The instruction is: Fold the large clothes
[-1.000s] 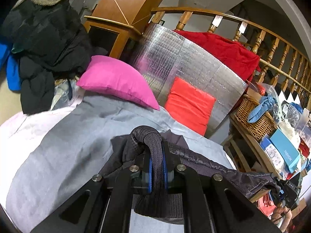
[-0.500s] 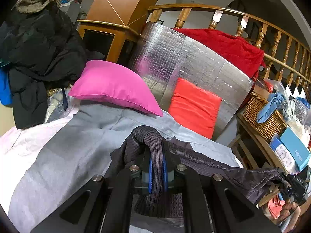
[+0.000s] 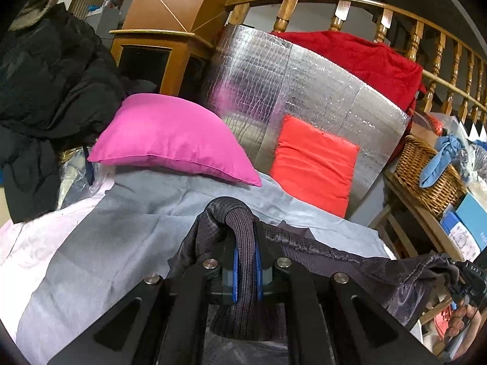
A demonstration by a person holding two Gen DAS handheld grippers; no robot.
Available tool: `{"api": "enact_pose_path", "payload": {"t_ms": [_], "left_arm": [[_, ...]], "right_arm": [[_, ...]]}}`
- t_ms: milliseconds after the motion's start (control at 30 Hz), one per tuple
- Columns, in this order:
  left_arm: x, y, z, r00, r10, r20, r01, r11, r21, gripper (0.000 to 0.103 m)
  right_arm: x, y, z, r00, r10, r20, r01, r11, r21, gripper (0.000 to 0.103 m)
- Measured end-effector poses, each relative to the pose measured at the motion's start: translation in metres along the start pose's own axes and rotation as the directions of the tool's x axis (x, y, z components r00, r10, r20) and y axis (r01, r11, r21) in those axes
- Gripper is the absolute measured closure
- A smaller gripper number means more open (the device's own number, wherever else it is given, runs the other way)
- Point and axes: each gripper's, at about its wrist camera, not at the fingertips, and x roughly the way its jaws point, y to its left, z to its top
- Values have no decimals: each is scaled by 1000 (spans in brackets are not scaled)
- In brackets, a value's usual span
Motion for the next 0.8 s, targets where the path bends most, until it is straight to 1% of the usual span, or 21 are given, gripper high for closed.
{"api": "enact_pose_path", "payload": {"t_ms": [233,433,633,800], "left_arm": [[40,-2,-1,998,40,-40,-39,999,21,94],[77,1,-2,994,74,-78,-73,997,21,94],[114,1,-9,985,119,-123,-113,992,58,94],[139,2,-18,975,155,-158,-143,986,82,94]], "right_arm": [[38,-18,12,997,-56,-43,56,998,-2,94],[71,-32,19,992,-100,-79,100,995,-7,94],[103,-47,23,980,-157,-125,155,988,-22,94],[131,-62,24,964,-206,-168,202,979,-38,94]]}}
